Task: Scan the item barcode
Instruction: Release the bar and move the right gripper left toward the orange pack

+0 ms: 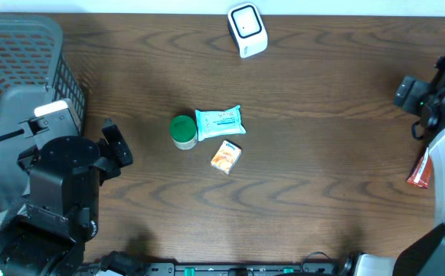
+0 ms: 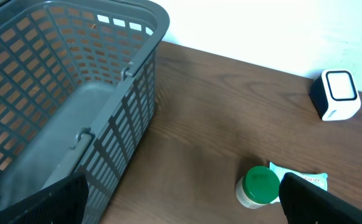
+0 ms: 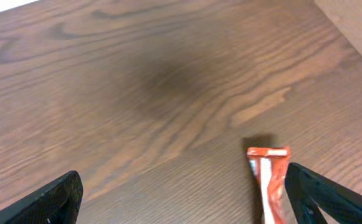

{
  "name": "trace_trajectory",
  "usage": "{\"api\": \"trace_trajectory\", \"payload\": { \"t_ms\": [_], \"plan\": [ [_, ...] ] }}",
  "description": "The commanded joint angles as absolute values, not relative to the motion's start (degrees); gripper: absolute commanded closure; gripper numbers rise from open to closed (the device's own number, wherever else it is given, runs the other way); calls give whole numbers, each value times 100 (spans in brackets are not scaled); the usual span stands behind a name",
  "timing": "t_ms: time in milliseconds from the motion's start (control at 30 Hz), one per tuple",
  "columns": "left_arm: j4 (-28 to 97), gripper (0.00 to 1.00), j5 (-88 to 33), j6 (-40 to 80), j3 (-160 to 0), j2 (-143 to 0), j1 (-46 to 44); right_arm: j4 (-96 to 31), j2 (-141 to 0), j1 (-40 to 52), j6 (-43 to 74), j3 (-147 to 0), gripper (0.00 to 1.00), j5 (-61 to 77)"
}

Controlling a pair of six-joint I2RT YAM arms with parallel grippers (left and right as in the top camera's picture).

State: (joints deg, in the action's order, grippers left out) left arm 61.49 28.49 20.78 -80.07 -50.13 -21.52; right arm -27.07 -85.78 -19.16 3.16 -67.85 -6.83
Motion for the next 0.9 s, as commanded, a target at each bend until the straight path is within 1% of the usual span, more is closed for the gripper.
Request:
{"api": "trace_trajectory", "payload": {
  "t_ms": [0,133,300,400,633,867],
  "plan": [
    [6147,2,2919,2086,-8001,-5009,-2128,-2967,-8305,-1570,674,-6862,1,-613],
    [6147,2,2919,2086,-8001,-5009,-2128,-3391,-8254,-1271,963,-6862,1,45],
    [6147,2,2919,2086,-8001,-5009,-2128,-3955,-8265,-1007,982,-6855,1,1426],
    [6147,2,2919,2086,-8001,-5009,-2128,-4141,-8274,-829,978,-6855,1,1970],
    [6147,2,2919,2086,-8001,-5009,-2128,-4414,-8274,139,1035,-6855,1,1857],
    [6147,2,2919,2086,-8001,-5009,-2128,-4416,-8436,1328,1743,-6853,1,1057]
  ]
}}
